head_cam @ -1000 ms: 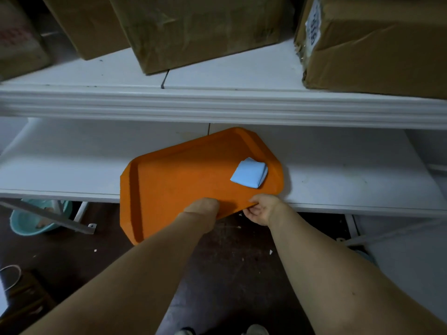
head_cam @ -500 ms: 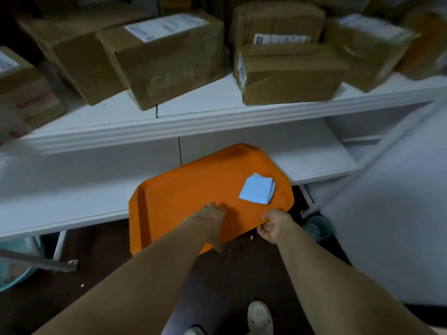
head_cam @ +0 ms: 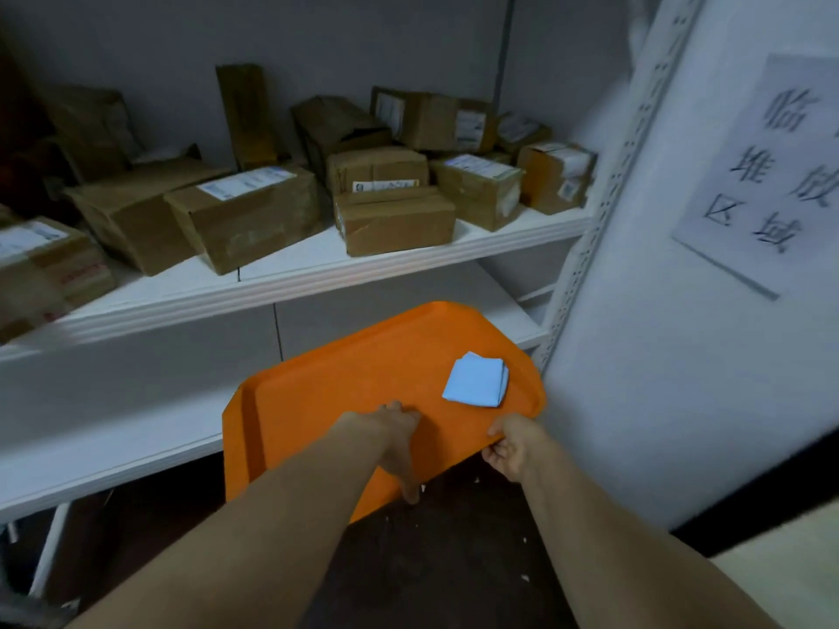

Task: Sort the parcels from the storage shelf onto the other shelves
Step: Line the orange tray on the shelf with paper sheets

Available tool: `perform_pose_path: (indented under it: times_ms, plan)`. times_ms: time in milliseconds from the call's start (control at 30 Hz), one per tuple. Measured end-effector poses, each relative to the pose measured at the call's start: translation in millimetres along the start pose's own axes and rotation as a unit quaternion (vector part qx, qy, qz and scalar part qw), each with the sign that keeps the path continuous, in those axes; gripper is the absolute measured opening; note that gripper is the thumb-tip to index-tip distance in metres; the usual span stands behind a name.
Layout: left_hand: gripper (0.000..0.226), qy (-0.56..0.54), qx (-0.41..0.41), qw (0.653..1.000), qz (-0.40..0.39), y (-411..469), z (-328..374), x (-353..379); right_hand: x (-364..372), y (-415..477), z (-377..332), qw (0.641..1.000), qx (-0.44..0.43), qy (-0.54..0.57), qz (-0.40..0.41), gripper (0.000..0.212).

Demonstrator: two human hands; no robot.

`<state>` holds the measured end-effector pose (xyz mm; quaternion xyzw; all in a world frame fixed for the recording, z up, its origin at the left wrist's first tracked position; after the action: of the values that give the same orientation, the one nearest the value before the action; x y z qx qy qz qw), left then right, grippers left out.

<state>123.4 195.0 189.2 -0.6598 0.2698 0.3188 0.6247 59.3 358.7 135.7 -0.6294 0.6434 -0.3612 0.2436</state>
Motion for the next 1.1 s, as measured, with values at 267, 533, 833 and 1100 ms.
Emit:
perform_pose_path:
  times_ms: [267, 533, 833, 1100]
  plan:
    - [0.125, 0.066, 0.004, 0.997, 0.046, -72.2, 81.3, -21.8, -68.2, -77.1, -20.5, 0.997, -0.062, 0.033, -0.035, 0.033]
    - [0.105, 0.116, -0.011, 0.987, 0.110, -141.1, 115.3, -69.7, -86.4, -141.0, -49.9, 0.989, -0.108, 0.057, -0.088, 0.015]
    - [0.086, 0.116, -0.046, 0.977, 0.172, -189.7, 64.3, -124.1, -8.8, -183.7, -87.7, 0.973, -0.140, 0.079, -0.165, 0.017]
    - [0.064, 0.032, -0.077, 0.970, 0.229, -183.3, -50.9, -157.3, 117.9, -168.4, -110.6, 0.968, -0.148, 0.079, -0.188, 0.040]
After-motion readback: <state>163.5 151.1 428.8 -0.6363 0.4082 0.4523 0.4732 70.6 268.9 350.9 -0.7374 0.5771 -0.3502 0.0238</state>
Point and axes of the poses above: each hand's wrist, its own y-axis towards the middle knuckle, its own x-axis out of the palm, z = x × y, the point moved 2 cm from there along y, towards the middle knuckle, and after that the axes turned 2 degrees about y, right-handed, at the moved point
